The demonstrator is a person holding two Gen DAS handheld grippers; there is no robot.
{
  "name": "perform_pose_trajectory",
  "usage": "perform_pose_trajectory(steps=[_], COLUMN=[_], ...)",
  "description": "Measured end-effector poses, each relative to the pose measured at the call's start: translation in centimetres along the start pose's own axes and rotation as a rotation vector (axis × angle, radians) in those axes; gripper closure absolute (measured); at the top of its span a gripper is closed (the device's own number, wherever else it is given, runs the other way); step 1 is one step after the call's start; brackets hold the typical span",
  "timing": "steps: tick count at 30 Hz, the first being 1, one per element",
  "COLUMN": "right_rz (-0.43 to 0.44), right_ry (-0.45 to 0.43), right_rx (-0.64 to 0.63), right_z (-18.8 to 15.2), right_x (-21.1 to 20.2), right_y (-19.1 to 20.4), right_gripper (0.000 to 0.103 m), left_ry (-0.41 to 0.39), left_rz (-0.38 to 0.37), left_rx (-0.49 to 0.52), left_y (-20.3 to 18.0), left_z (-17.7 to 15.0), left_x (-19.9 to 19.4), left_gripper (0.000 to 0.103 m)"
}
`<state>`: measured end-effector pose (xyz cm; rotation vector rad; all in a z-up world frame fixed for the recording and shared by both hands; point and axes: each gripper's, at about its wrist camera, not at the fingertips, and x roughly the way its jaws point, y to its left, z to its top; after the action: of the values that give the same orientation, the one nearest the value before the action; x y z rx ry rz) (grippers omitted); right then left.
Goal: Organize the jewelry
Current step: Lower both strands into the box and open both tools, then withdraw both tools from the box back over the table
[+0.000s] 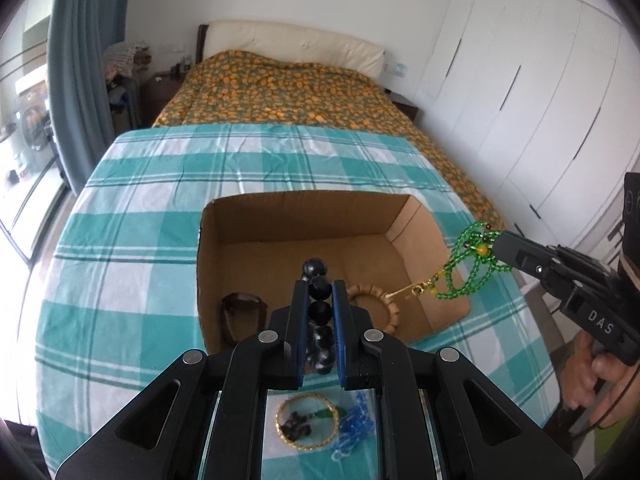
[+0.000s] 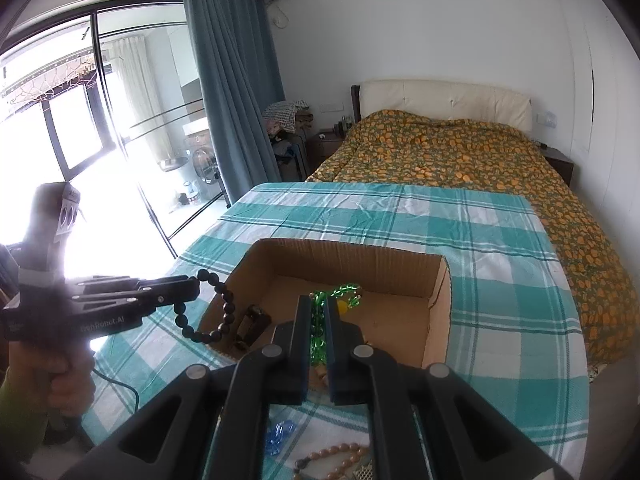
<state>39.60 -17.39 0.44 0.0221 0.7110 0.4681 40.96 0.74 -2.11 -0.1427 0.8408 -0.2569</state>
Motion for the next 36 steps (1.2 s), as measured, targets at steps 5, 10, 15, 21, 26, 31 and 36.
perform_pose_trajectory(steps=[5, 10, 15, 21, 26, 31, 36], right_rz=[0.001, -0.034, -0.104, -0.136, -0.175, -0.251, -0.275], right_ry=[0.079, 0.145, 0.123, 0.051, 0.032, 0.077, 0.138], right_rx=[0.036, 0.073, 0.142, 0.105, 0.048, -0.045, -0.025], right_z=[1.5, 1.7, 1.1, -1.0, -5.2, -12.2, -20.5], right_x=[6.2, 11.0, 10.1, 4.2, -1.2, -4.9, -6.8], right_y=[-2.1, -4.4, -6.4, -5.2, -2.9, -0.6, 1.4], right_gripper=[0.097, 0.094, 0.059, 0.053, 0.043, 0.035, 0.032], left_ry=[0.066, 0.099, 0.03, -0.039, -0.071, -0.079, -0.016], left_rz=[0.023, 0.063, 0.124, 0.165, 0.207, 0.282, 0.284], left_rx=[-0.013, -0.008, -0.017, 0.046, 0.128, 0.184, 0.143], left_y=[0.5, 0.7, 1.0, 0.5, -0.1, 0.1, 0.4], left_z=[1.3, 1.8, 0.9, -2.2, -6.8, -12.1, -18.1], left_x=[5.0, 8.5, 7.2, 1.9, -3.1, -7.3, -8.6], left_gripper=[0.094, 0.088, 0.02, 0.014, 0.007, 0.004, 0.004])
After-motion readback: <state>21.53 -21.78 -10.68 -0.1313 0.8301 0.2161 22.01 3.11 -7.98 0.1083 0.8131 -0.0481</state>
